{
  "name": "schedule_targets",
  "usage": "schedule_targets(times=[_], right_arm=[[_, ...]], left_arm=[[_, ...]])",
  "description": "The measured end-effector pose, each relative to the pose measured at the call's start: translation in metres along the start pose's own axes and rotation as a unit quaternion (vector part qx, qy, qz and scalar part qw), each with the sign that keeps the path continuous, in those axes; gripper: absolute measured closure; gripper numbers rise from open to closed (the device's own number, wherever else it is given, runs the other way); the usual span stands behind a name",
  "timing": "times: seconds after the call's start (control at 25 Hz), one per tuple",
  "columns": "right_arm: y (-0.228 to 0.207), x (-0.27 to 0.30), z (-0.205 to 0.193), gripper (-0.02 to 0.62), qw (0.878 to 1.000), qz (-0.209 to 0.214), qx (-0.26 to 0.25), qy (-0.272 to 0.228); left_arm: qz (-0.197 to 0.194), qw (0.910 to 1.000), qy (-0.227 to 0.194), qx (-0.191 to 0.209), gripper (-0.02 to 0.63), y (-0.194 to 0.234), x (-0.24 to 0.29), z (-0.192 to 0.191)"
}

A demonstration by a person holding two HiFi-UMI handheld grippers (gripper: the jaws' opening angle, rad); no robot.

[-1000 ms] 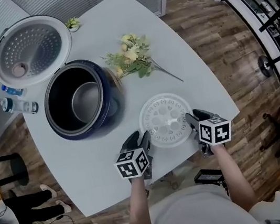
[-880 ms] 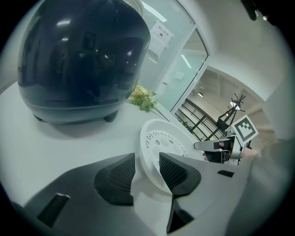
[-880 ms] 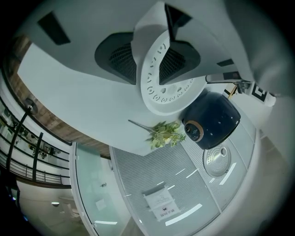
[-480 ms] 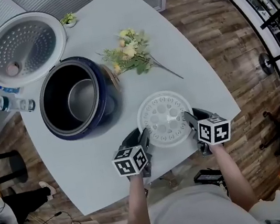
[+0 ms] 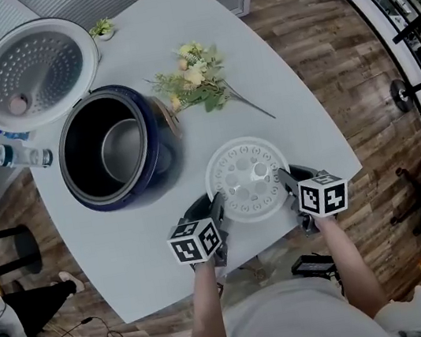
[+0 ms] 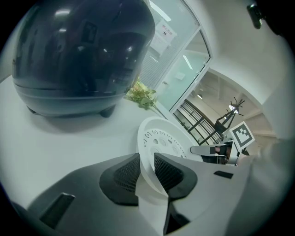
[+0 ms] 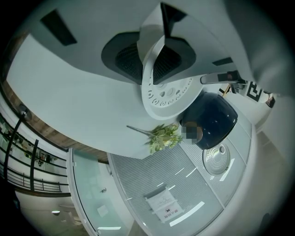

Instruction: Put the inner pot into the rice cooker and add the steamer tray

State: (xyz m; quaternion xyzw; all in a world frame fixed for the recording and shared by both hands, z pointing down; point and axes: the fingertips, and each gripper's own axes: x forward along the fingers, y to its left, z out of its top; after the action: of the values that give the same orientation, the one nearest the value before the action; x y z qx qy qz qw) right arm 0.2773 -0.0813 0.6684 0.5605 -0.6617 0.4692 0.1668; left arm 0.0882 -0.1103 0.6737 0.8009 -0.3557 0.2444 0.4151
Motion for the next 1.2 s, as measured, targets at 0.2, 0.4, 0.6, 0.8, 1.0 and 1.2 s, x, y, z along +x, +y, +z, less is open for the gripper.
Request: schedule_targets(times=[0.2,0.4,0.6,0.8,1.0,1.2], right_arm=[[0.001,-0.003,0.001,0.514,1.0,0.002,0.003,0.0],[0.001,-0.006,0.001,0.514,1.0,0.006,0.008,-0.003],[0.005,-0.011,0.002,0.514,1.0,0.01,0.011,-0.009],[0.014,-0.016,0.009,0.513,1.0,0.015,0.008,-0.018],[0.027,-0.023,0.014,0.514,0.999,0.019,0.004,-0.028],[0.04,-0.033,0.021,0.515,0.999,0.026,0.015,-0.042]], left_arm=[[0.003,1.0,0.005,0.0,0.509,-0.002,-0.002,-0.001],[0.004,1.0,-0.003,0.005,0.51,-0.005,-0.005,0.002],[0.008,0.9995,-0.025,0.017,0.515,-0.009,-0.014,0.012],[0.009,0.999,-0.039,0.02,0.518,-0.011,-0.025,0.021],[0.013,0.998,-0.056,0.025,0.522,-0.012,-0.038,0.03],[0.009,0.9972,-0.067,0.031,0.525,-0.011,-0.051,0.04]])
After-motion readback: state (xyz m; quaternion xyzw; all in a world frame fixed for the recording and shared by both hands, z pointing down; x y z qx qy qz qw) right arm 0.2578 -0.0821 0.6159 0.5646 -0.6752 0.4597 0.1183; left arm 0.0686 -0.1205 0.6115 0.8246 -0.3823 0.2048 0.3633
